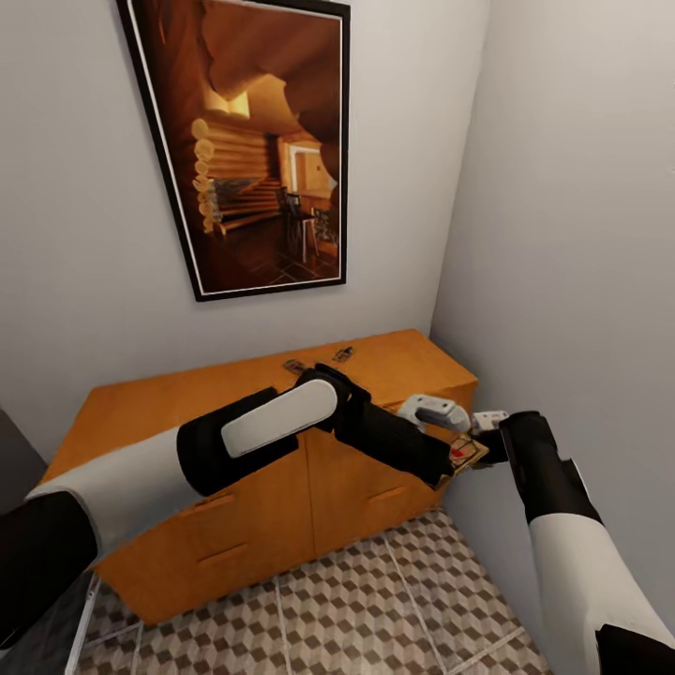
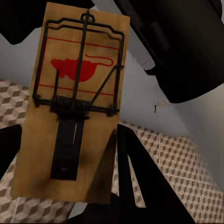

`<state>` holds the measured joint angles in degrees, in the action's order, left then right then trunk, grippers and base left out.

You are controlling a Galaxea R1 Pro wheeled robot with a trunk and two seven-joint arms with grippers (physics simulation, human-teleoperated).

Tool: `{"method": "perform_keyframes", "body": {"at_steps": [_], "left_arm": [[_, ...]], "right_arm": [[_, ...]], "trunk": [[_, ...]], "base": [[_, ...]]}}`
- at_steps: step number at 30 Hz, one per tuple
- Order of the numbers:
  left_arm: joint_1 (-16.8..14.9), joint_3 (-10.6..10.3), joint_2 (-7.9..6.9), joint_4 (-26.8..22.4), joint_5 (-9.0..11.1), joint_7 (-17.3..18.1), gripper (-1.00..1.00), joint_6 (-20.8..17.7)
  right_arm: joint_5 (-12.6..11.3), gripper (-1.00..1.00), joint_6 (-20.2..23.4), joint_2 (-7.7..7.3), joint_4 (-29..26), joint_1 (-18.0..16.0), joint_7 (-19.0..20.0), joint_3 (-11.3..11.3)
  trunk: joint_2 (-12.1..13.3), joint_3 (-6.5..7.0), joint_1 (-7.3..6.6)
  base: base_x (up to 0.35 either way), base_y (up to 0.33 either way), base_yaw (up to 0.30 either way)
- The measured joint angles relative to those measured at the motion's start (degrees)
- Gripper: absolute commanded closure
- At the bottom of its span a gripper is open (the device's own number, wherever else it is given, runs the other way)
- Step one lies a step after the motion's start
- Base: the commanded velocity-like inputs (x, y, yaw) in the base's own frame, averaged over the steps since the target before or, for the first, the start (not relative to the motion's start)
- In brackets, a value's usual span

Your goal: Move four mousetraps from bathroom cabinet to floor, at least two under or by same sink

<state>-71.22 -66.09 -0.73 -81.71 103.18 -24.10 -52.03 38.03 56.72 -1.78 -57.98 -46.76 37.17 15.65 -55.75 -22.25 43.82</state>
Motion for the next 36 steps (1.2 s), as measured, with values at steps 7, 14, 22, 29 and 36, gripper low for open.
{"method": "perform_keyframes", "body": {"at_steps": [7,14,22,29,36], "left_arm": [[2.0,-7.0,0.15,0.8,-0.1,0.0,1.00,5.2],[2.3,-9.0,-0.65,1.2,-0.1,0.0,1.00,7.1],[2.5,-21.7,-0.84,4.5,0.1,0.0,1.00,14.1],[5.9,-35.0,-0.29,12.0,0.6,0.3,1.00,25.5],[30.1,-37.1,1.68,40.0,0.4,2.2,1.00,37.9]], "right_arm": [[0.0,1.00,0.0,-0.02,0.0,0.2,0.0,0.0],[0.2,1.00,0.0,-0.16,-0.1,1.0,0.0,0.0],[6.8,1.00,-2.2,-0.07,0.2,5.5,-0.6,0.0],[9.0,1.00,-5.4,0.13,3.9,9.5,-0.7,0.0],[10.0,1.00,-28.7,0.45,31.6,13.7,-5.5,-0.3]], "trunk": [[0.0,0.00,0.00],[0.0,0.00,0.00],[0.0,-0.01,0.00],[0.0,0.00,0.00],[0.0,-0.19,-0.03]], "base": [[-0.333,0.000,0.000],[-0.334,0.000,0.000],[-0.334,0.000,0.000],[-0.332,0.000,0.000],[-0.111,0.000,0.000]]}}
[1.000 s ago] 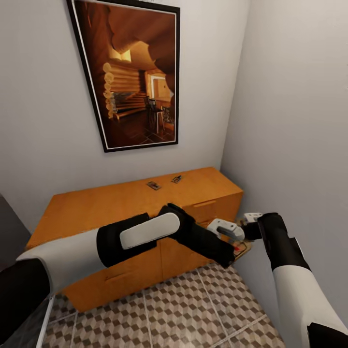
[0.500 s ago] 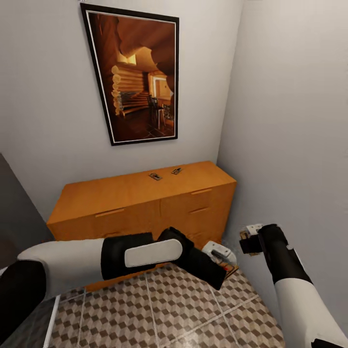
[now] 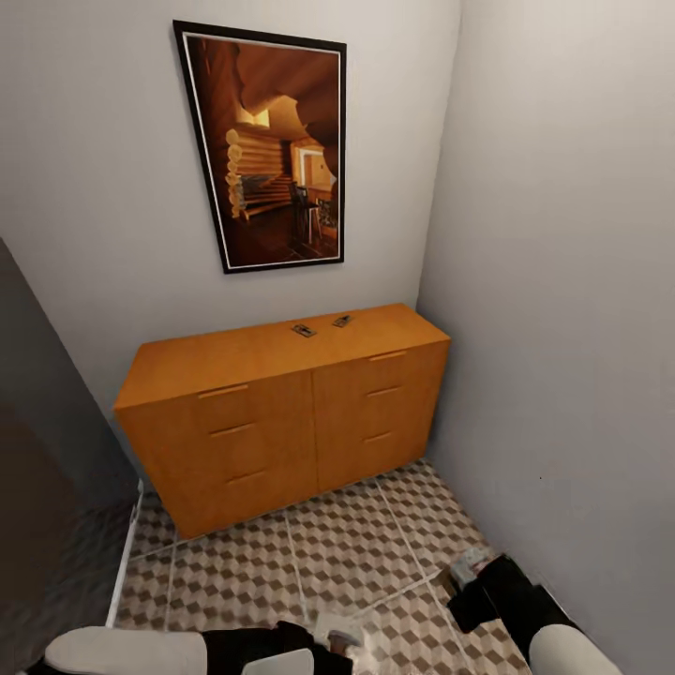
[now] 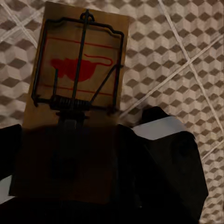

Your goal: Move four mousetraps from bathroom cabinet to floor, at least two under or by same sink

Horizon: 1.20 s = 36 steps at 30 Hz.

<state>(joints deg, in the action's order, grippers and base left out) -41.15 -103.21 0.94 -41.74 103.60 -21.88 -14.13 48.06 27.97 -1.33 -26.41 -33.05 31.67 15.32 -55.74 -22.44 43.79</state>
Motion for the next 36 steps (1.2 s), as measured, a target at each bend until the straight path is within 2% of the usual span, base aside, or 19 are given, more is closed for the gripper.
{"method": "perform_keyframes", "body": {"at_steps": [1,3,5,8,13,17,20,25,28,36], "left_arm": [[2.4,0.0,-0.03,3.3,0.0,1.9,1.00,1.0],[5.1,0.0,-0.01,7.1,-0.1,3.4,1.00,1.5],[9.1,0.0,0.07,14.6,0.1,5.0,1.00,1.8],[12.0,0.0,-0.10,19.5,0.2,5.5,1.00,1.9],[12.3,0.0,-0.46,22.4,0.1,5.6,1.00,2.6],[12.7,0.0,-0.59,26.9,0.3,5.6,1.00,8.1],[14.8,0.1,-0.78,28.1,0.5,5.7,1.00,10.3],[16.9,0.1,-0.90,28.5,0.4,5.6,1.00,10.9],[17.1,0.1,-1.06,28.8,0.4,5.6,1.00,11.1],[17.2,0.1,-1.09,28.8,0.3,5.6,1.00,11.1]], "right_arm": [[0.1,1.00,-6.5,0.04,6.8,0.1,-4.1,-0.1],[0.1,1.00,-13.2,0.06,14.3,0.1,-8.5,-0.1],[0.0,1.00,-22.4,0.04,21.9,0.1,-15.2,-0.1],[-0.5,1.00,-27.4,0.11,24.7,2.5,-18.0,-0.2],[-0.9,1.00,-29.4,0.19,25.1,4.2,-18.3,0.1],[-1.2,1.00,-29.9,0.28,25.3,5.2,-18.3,0.2],[-1.2,1.00,-30.0,0.29,25.4,6.0,-18.3,0.3],[-1.1,1.00,-32.0,0.30,25.4,7.0,-18.3,0.4],[-1.1,1.00,-33.8,0.27,25.9,7.8,-18.3,0.4],[-1.1,1.00,-34.5,0.23,26.1,9.4,-18.3,0.4]], "trunk": [[0.0,-0.08,0.00],[0.0,-0.26,0.00],[0.0,-0.44,0.00],[0.0,-0.69,0.00],[0.0,-0.81,0.00],[0.0,-0.82,0.00],[0.0,-0.79,0.00],[0.0,-0.69,0.00],[0.0,-0.63,0.00],[0.0,-0.45,0.00]], "base": [[-0.004,0.000,0.000],[-0.002,0.000,0.000],[0.000,0.000,0.000],[0.000,0.000,0.000],[0.000,0.000,-0.001],[0.000,0.000,-0.148],[0.000,0.000,-0.258],[0.000,0.000,-0.281],[0.000,0.000,-0.286],[0.000,0.000,-0.286]]}}
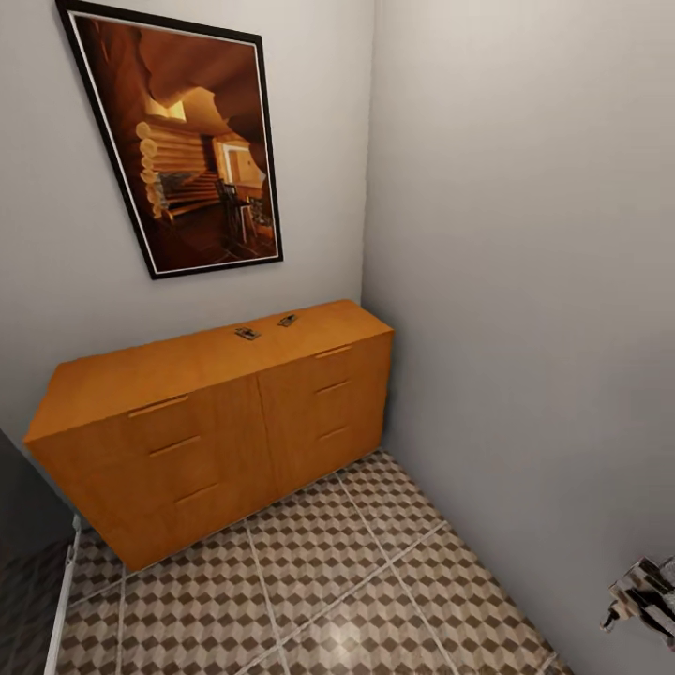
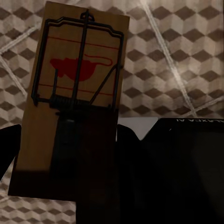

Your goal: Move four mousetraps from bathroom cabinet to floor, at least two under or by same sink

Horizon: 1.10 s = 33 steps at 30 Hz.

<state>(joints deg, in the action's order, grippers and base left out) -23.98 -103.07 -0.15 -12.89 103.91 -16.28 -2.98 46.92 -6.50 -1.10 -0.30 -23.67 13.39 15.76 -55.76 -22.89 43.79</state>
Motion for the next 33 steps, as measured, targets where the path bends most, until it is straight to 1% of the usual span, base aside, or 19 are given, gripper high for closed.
{"method": "perform_keyframes", "body": {"at_steps": [5,19,24,33], "left_arm": [[0.0,-0.1,-0.41,0.0,0.1,0.1,1.00,0.0],[0.0,-0.1,-0.66,0.0,0.2,0.1,1.00,0.0],[0.0,-0.1,-1.04,0.0,0.2,0.1,1.00,0.0],[0.0,-0.1,-1.06,0.0,0.0,0.1,1.00,0.1]], "right_arm": [[0.0,1.00,0.0,-0.02,0.0,0.0,0.0,0.0],[0.0,1.00,-0.1,-0.03,0.0,0.1,0.0,0.0],[0.0,1.00,-0.1,-0.10,0.0,0.1,0.0,0.0],[0.0,1.00,-0.1,-0.21,0.0,0.3,0.0,0.0]], "trunk": [[0.0,0.14,0.00],[0.0,0.54,0.00],[0.0,0.69,0.00],[0.0,1.01,0.00]], "base": [[0.000,0.000,-0.286],[0.000,0.000,-0.286],[0.000,0.000,-0.286],[0.000,0.000,-0.286]]}}
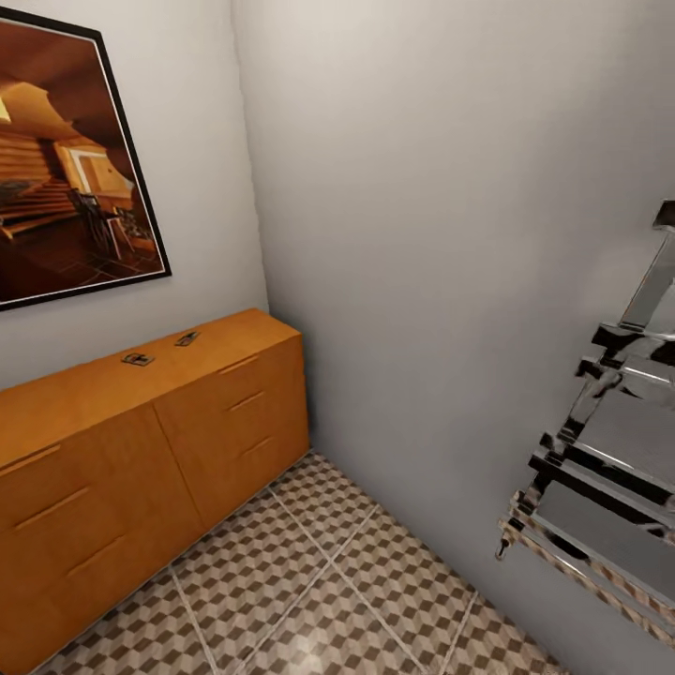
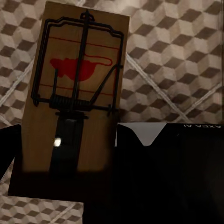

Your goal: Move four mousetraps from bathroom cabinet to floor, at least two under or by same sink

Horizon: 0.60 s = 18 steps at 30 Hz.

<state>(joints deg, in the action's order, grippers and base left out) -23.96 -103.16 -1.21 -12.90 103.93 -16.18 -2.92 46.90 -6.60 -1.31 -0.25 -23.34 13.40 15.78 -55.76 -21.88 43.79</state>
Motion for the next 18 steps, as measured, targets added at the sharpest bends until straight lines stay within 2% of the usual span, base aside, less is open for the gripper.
{"method": "perform_keyframes", "body": {"at_steps": [18], "left_arm": [[0.0,0.0,0.46,-0.1,0.1,0.1,1.00,-0.1]], "right_arm": [[0.0,1.00,0.0,-0.24,0.0,0.2,0.0,0.0]], "trunk": [[0.0,0.67,0.00]], "base": [[0.000,0.000,-0.286]]}}
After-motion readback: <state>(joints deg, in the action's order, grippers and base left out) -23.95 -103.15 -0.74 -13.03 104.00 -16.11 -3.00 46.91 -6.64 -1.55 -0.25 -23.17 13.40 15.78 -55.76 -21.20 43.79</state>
